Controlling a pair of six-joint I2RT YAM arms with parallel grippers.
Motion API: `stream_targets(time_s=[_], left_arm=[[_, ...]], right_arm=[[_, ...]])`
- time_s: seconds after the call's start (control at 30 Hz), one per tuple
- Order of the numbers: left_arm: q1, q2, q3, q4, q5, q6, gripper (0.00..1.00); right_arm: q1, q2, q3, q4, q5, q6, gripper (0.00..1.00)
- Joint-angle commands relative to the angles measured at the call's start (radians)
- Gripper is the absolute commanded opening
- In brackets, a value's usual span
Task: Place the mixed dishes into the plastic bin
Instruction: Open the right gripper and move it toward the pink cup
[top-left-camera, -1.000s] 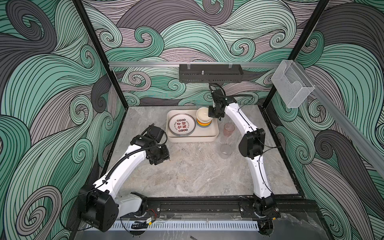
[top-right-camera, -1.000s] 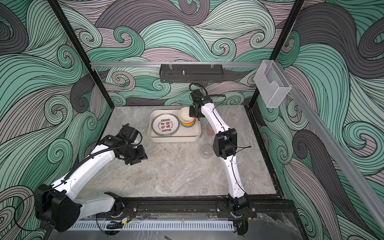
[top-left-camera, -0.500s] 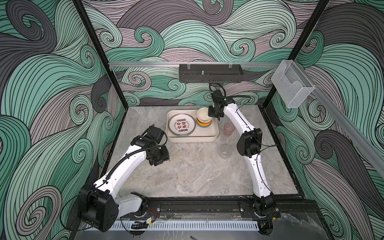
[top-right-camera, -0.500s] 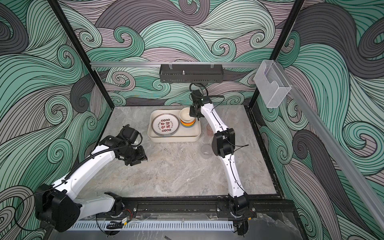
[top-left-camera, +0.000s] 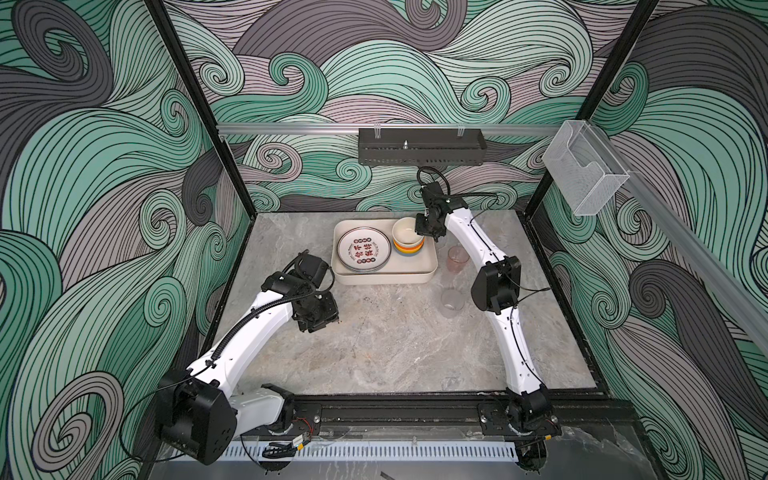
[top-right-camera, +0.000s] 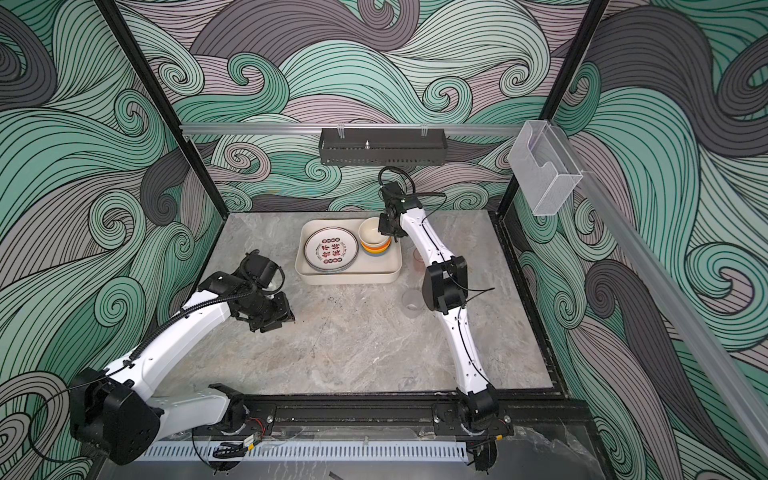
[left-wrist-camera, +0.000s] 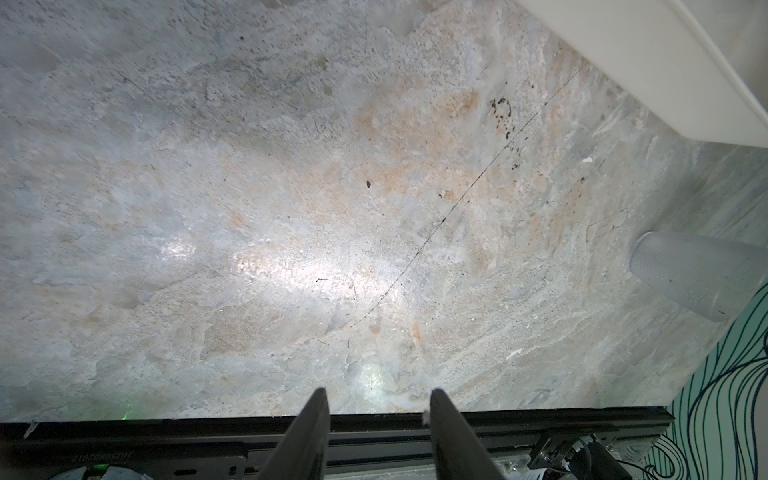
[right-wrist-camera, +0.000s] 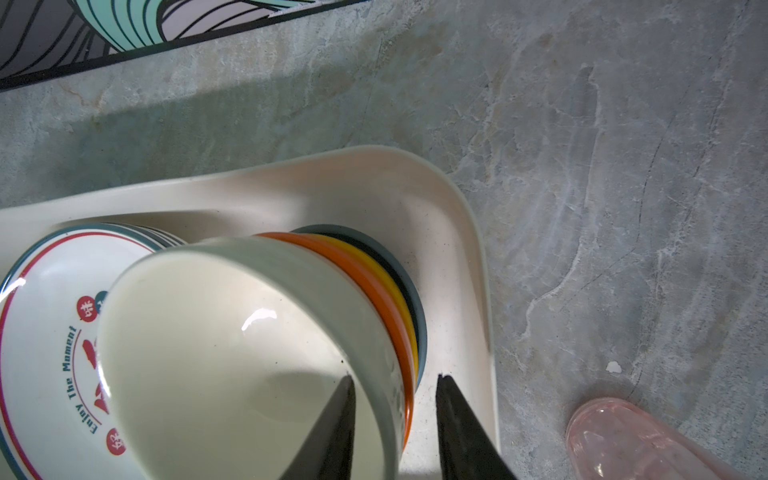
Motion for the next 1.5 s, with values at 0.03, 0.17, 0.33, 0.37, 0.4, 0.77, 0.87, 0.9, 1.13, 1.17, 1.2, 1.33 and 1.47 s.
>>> stream_targets(time_s=[0.03, 0.17, 0.33, 0.37, 0.4, 0.77, 0.87, 0.9, 1.13, 1.17, 1.2, 1.33, 1.47], left_arm=[[0.009, -0.001, 0.020, -0.010, 0.005, -0.004, 0.43], [0.011, 0.009, 0.036, 0.002, 0.009, 0.014, 0.46], [0.011, 0.007, 0.058, 0.039, 0.038, 0.040, 0.56], [0.010, 0.006, 0.062, 0.051, 0.053, 0.047, 0.56], [0.010, 0.003, 0.063, 0.071, 0.075, 0.058, 0.56], [0.007, -0.024, 0.024, 0.292, 0.339, 0.104, 0.59], [-0.006, -0.023, 0.022, 0.335, 0.375, 0.102, 0.60], [-0.013, -0.019, 0.023, 0.349, 0.386, 0.102, 0.60], [-0.072, 0.014, 0.040, 0.407, 0.420, 0.105, 0.60], [-0.081, 0.020, 0.043, 0.412, 0.420, 0.109, 0.60], [-0.091, 0.025, 0.045, 0.415, 0.416, 0.110, 0.60], [-0.127, 0.031, 0.045, 0.430, 0.377, 0.113, 0.60], [-0.165, 0.041, 0.048, 0.428, 0.337, 0.125, 0.60]], right_arm=[[-0.005, -0.088, -0.030, -0.016, 0.010, -0.013, 0.36], [-0.004, -0.179, -0.105, -0.018, 0.027, -0.034, 0.38], [-0.005, -0.299, -0.218, -0.016, 0.034, -0.052, 0.39], [-0.005, -0.322, -0.243, -0.015, 0.035, -0.055, 0.39], [-0.005, -0.352, -0.280, -0.011, 0.036, -0.055, 0.39], [-0.018, -0.753, -0.844, 0.180, 0.037, -0.010, 0.45], [-0.044, -0.827, -0.952, 0.200, -0.021, 0.015, 0.46], [-0.054, -0.849, -0.988, 0.206, -0.040, 0.023, 0.46], [-0.108, -0.966, -1.186, 0.226, -0.096, 0.035, 0.48], [-0.118, -0.974, -1.209, 0.226, -0.107, 0.037, 0.48], [-0.130, -0.980, -1.232, 0.231, -0.116, 0.038, 0.48], [-0.176, -0.989, -1.319, 0.278, -0.153, 0.072, 0.48], [-0.214, -0.979, -1.371, 0.352, -0.198, 0.111, 0.48]])
